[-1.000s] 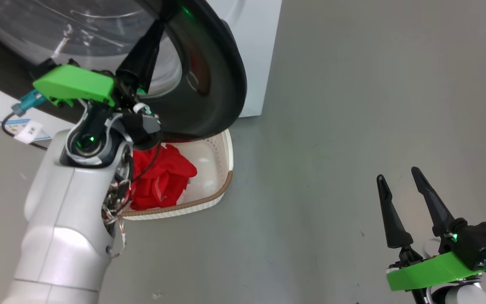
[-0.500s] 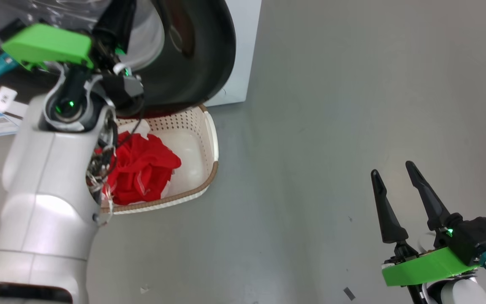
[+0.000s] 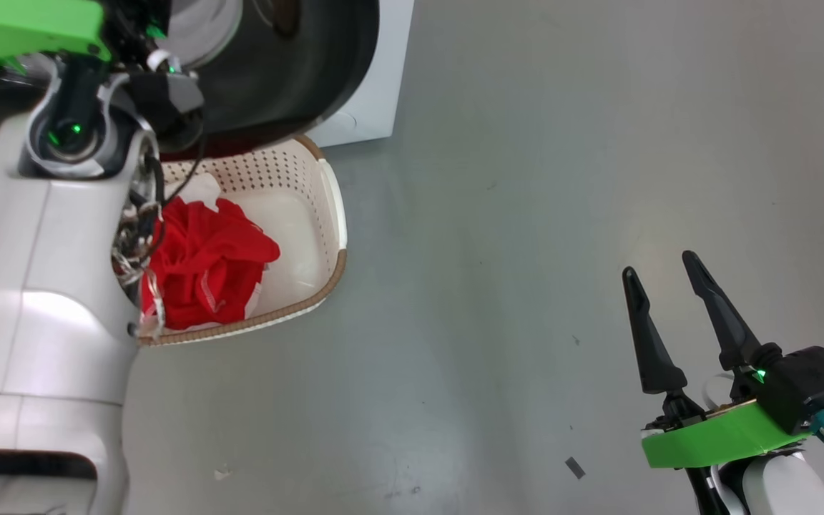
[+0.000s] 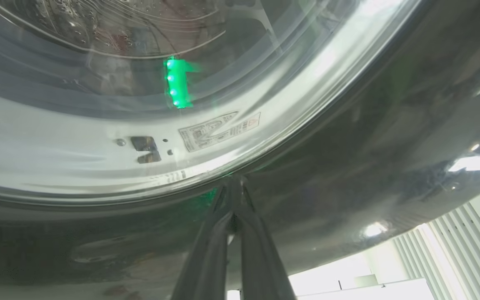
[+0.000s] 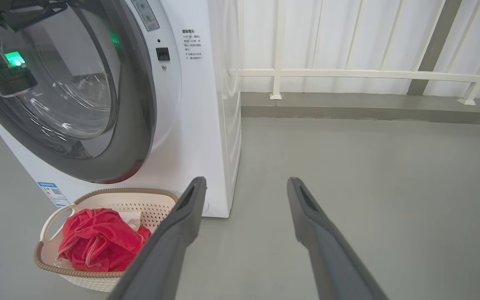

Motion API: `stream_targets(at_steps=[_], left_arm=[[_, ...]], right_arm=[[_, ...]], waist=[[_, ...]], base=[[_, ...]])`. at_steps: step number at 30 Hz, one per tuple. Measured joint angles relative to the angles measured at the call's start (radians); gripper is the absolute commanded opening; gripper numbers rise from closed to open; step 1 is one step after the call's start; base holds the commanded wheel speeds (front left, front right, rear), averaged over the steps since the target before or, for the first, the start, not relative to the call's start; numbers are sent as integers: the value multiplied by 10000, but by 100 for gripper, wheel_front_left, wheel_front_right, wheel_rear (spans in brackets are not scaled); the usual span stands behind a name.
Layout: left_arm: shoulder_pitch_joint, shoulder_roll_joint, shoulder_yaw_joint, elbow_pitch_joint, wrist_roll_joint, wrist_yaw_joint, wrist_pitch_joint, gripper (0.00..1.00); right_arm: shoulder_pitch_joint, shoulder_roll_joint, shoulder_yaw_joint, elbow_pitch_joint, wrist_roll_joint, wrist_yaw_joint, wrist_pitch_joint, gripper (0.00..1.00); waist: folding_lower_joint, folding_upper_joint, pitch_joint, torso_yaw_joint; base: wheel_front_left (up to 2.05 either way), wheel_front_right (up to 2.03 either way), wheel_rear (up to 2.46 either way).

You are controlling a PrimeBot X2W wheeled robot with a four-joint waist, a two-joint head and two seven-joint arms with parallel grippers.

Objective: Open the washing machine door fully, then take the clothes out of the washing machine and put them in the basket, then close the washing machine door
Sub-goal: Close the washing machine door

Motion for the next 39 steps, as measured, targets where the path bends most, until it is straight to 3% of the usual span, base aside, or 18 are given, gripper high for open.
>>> stream_targets(at_steps=[16, 24, 26, 27, 35, 39], left_arm=[[-230, 50, 150, -36, 280, -15, -40, 0], [477, -173, 174, -583, 263, -23, 372, 0], [818, -180, 167, -734, 263, -23, 368, 62], [988, -182, 138, -805, 265, -23, 368, 100], [2439, -234, -142, -1964, 633, -25, 94, 100], [3383, -19, -514, -3417, 1603, -25, -506, 100]], right_arm=[[-155, 0, 81, 52, 13, 0, 0, 100], [-149, -2, 50, 105, 42, 0, 0, 100], [-147, -2, 0, 109, 42, 0, 0, 100], [-146, -4, -35, 109, 42, 0, 0, 100], [-118, -10, -203, 199, 42, 0, 0, 100], [-98, -10, -336, 207, 42, 0, 0, 100]], waist=[[0, 0, 83, -84], [0, 0, -215, 150], [0, 0, -303, 247], [0, 0, -346, 300], [0, 0, -764, 796], [0, 0, -1016, 1063]], base=[[0, 0, 0], [0, 0, 0], [0, 0, 0], [0, 0, 0], [0, 0, 0], [0, 0, 0]])
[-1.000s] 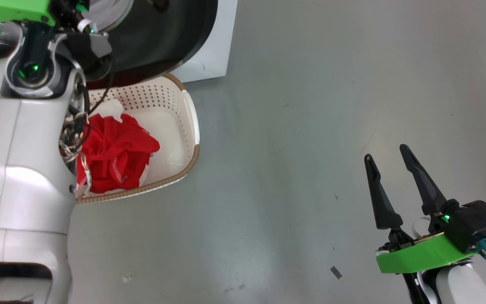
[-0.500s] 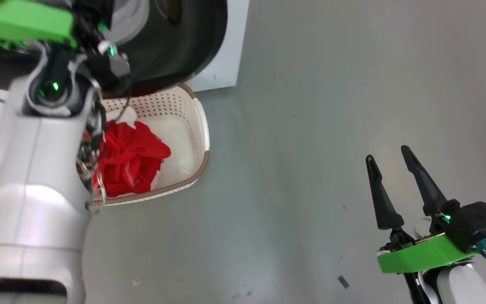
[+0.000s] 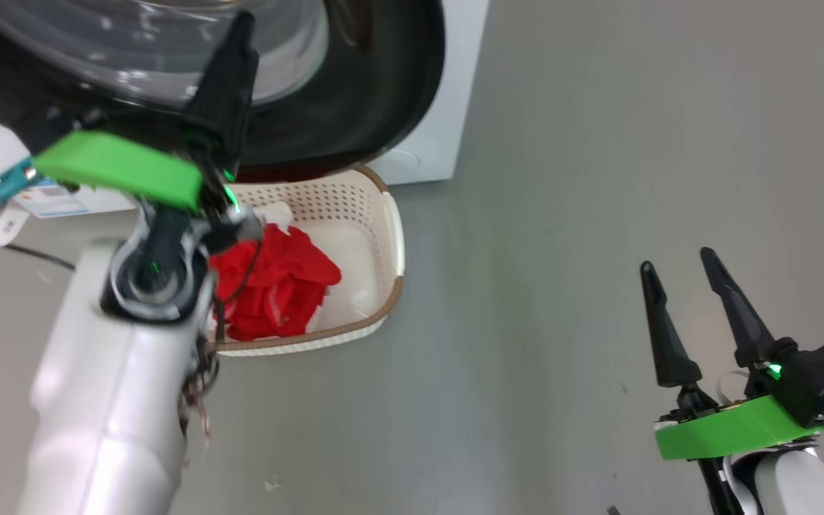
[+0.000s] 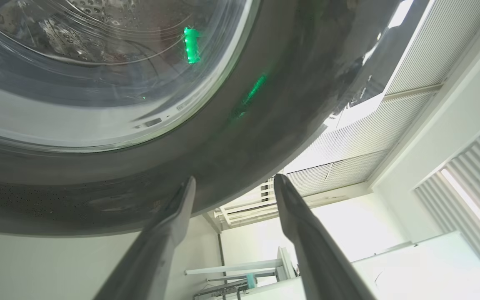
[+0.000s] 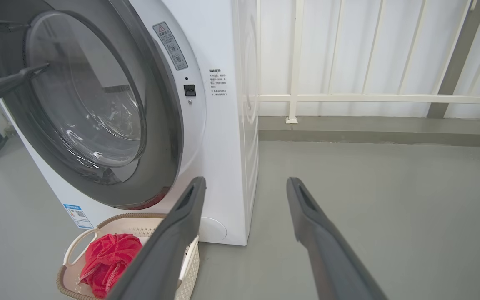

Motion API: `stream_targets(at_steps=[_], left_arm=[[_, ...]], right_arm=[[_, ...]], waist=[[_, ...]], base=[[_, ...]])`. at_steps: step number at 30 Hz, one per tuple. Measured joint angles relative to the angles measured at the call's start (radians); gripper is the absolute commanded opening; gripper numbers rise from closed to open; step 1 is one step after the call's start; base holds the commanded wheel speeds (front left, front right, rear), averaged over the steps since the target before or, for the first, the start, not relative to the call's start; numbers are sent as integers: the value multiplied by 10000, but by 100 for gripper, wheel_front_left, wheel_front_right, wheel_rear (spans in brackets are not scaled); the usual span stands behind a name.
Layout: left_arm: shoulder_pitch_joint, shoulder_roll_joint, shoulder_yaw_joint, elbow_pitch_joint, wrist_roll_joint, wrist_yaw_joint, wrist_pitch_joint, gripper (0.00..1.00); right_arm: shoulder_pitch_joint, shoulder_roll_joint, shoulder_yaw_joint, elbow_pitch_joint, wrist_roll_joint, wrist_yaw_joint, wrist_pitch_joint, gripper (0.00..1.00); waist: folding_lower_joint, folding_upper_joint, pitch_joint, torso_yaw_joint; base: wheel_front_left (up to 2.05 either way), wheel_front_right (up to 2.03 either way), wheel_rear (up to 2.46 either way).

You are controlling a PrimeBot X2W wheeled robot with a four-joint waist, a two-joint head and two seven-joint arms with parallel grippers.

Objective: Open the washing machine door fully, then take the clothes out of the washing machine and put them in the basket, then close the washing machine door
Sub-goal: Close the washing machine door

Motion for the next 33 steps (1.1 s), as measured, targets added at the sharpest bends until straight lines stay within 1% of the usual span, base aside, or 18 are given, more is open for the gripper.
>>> stream_targets(at_steps=[4, 7, 8, 12, 13, 14, 16, 17, 18, 22, 25, 33], left_arm=[[1141, 393, -593, -1592, 1256, 0, -731, 100], [1998, 711, -1058, -2259, 2245, 0, -1427, 100], [2270, 848, -1216, -2391, 2625, 0, -1687, 100], [3267, 1081, -1544, -2568, 3639, 0, -2619, 100], [3267, 1081, -1544, -2568, 3639, 0, -2619, 100], [3628, 1338, -1726, -2592, 4537, 13, -3116, 100], [3928, 1436, -1732, -2702, 5141, 25, -3428, 100], [3928, 1436, -1732, -2702, 5141, 25, -3428, 100], [4063, 1448, -1747, -2786, 5513, 88, -3524, 100], [4611, 1452, -1630, -3187, 7001, 558, -3630, 100], [5049, 1407, -1202, -3714, 8335, 857, -3632, 100], [6690, 834, 169, -4899, 10682, 974, -3674, 100]], right_arm=[[176, -4, -215, 19, -2, 0, 0, 100], [337, 0, -431, 56, -10, 0, 0, 100], [396, -4, -506, 59, -42, 0, 0, 100], [580, 2, -665, 59, -48, 0, 0, 100], [580, 2, -665, 59, -48, 0, 0, 100], [690, 0, -750, 58, -48, 0, 0, 100], [820, 2, -775, 58, -48, 0, 0, 100], [820, 2, -775, 58, -48, 0, 0, 100], [861, 4, -775, 54, -48, 0, 0, 100], [1041, 6, -761, -2, -82, 0, 0, 100], [1077, 8, -729, -59, -127, 0, 0, 100], [1431, 12, -644, -217, -364, 0, 0, 100]], waist=[[0, 0, -274, 271], [0, 0, -540, 445], [0, 0, -633, 500], [0, 0, -1031, 715], [0, 0, -1031, 715], [0, 0, -1230, 821], [0, 0, -1412, 932], [0, 0, -1412, 932], [0, 0, -1503, 990], [0, 0, -1803, 1225], [0, 0, -2016, 1365], [0, 0, -2516, 1464]], base=[[0, 0, 0], [0, 0, 0], [0, 0, 0], [0, 0, 0], [0, 0, 0], [0, 0, 0], [0, 0, 0], [0, 0, 0], [0, 0, 0], [0, 0, 0], [0, 0, 0], [0, 0, 0]])
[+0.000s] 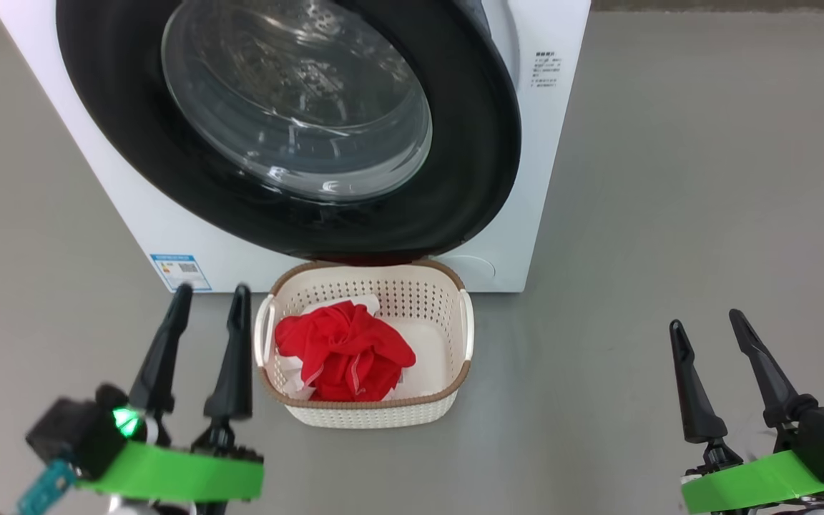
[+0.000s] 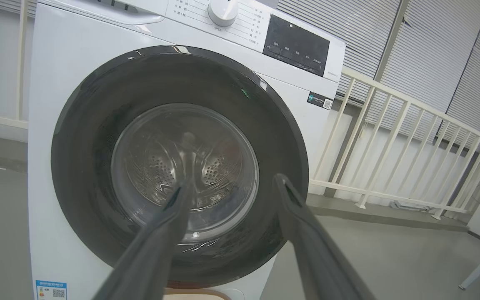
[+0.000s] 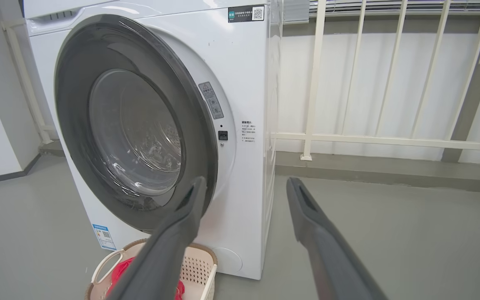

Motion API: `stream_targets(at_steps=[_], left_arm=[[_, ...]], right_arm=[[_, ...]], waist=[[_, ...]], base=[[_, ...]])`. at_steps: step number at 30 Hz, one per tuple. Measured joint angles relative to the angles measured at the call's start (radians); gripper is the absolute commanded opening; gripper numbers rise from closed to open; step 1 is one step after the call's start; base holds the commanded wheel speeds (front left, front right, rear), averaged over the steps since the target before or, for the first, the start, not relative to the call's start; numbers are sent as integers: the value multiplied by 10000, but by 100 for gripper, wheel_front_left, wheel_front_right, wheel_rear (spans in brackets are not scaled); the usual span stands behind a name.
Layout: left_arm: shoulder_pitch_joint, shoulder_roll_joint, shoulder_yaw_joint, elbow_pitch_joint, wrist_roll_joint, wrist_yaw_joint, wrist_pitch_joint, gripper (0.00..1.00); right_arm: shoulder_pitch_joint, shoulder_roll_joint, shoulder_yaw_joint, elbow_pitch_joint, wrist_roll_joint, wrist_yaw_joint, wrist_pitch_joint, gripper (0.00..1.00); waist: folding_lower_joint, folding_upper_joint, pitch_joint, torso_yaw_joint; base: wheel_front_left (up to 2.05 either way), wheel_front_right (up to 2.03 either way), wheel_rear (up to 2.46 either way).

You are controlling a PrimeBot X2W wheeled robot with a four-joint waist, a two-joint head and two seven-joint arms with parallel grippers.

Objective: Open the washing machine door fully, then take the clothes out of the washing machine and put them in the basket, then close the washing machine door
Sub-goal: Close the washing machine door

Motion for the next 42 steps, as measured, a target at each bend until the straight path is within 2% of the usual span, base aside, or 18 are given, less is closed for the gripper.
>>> stream_targets(at_steps=[6, 12, 19, 39, 40, 41, 42], left_arm=[[906, -190, 422, -341, 1494, 81, 0, 100], [1563, -362, 704, -573, 2401, 81, 0, 100], [2246, -621, 953, -224, 2656, 81, 0, 100], [2267, -865, 1363, -151, 3292, -12, 0, 100], [2266, -867, 1363, -153, 3290, -13, 0, 100], [2266, -872, 1360, -153, 3292, -13, 0, 100], [2266, -878, 1354, -159, 3292, -13, 0, 100]], right_arm=[[247, -2, -92, -316, -151, 0, 0, 100], [641, 4, -190, -454, -211, 0, 0, 100], [832, 10, -489, -786, -343, 0, 0, 100], [1058, 17, -502, -970, -355, 0, 0, 100], [1058, 17, -500, -966, -355, 0, 0, 71], [1057, 15, -499, -957, -355, 0, 0, 33], [1057, 15, -491, -943, -355, 0, 0, 0]], waist=[[0, 0, -202, -13], [0, 0, -346, -40], [0, 0, -469, -127], [0, 0, -187, -210], [0, 0, -171, -205], [0, 1, -158, -193], [0, 0, -144, -180]], base=[[0, 0, 0], [0, 0, 0], [0, 0, 0], [0, 0, 0], [0, 0, 0], [0, 0, 0], [0, 0, 0]])
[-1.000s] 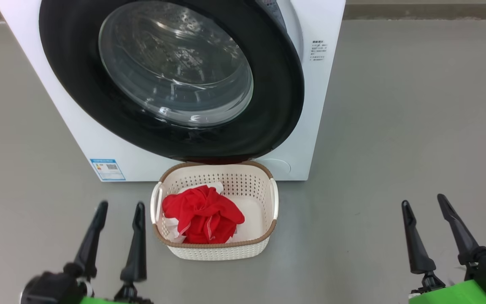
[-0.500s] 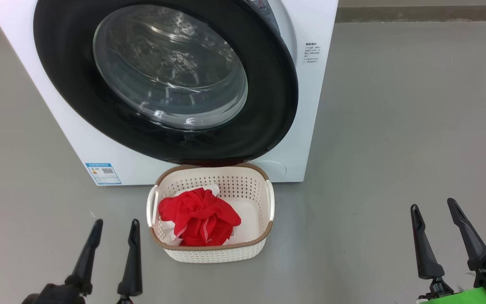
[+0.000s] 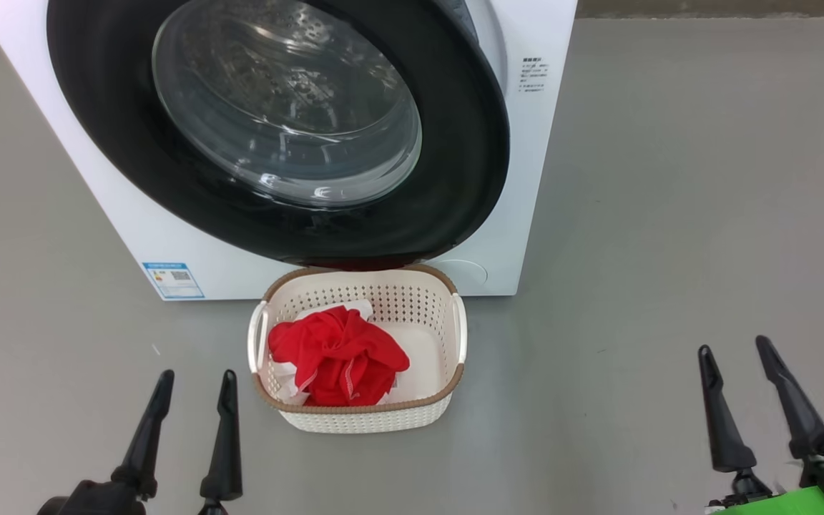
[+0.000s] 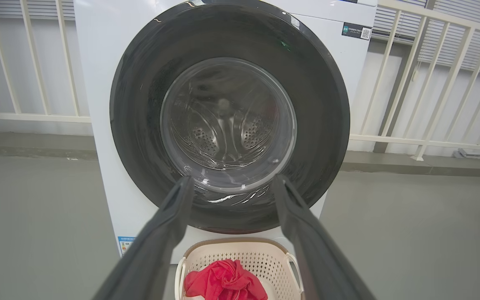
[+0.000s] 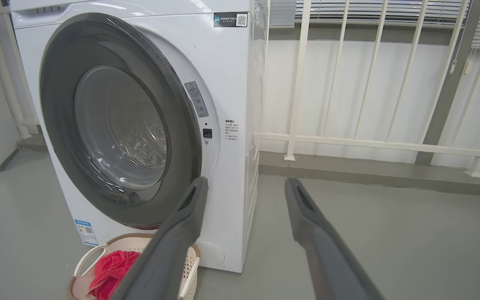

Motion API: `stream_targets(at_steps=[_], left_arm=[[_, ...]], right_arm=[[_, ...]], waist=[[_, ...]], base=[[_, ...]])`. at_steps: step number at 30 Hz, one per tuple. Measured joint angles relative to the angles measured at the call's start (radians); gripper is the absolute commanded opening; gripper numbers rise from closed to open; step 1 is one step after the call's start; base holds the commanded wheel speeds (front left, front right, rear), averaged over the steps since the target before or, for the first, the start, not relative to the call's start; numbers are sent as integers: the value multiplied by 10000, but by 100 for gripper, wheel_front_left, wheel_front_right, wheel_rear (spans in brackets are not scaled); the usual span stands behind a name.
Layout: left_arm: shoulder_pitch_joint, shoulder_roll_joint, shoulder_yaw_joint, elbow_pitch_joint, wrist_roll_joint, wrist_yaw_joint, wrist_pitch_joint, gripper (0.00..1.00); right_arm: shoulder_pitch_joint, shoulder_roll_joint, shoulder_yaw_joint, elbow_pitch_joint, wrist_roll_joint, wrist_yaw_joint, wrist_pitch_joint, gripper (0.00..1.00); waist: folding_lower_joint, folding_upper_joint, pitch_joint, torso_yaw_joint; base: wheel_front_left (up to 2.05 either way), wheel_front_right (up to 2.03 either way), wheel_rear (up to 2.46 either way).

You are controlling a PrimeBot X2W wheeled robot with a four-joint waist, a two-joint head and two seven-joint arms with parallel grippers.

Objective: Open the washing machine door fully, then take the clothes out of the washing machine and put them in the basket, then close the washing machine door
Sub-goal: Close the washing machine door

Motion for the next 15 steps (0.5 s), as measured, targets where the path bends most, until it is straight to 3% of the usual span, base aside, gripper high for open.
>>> stream_targets(at_steps=[7, 15], left_arm=[[-25, -23, -98, -105, 0, -6, 0, 100], [-172, -27, -324, -282, -8, -6, 0, 100]], right_arm=[[-293, 2, 430, 535, -2, 0, 0, 0], [-1850, -33, 1220, 1507, -167, 0, 0, 0]], waist=[[0, 0, 223, 118], [0, 0, 698, 300]], base=[[0, 0, 0], [0, 0, 0]])
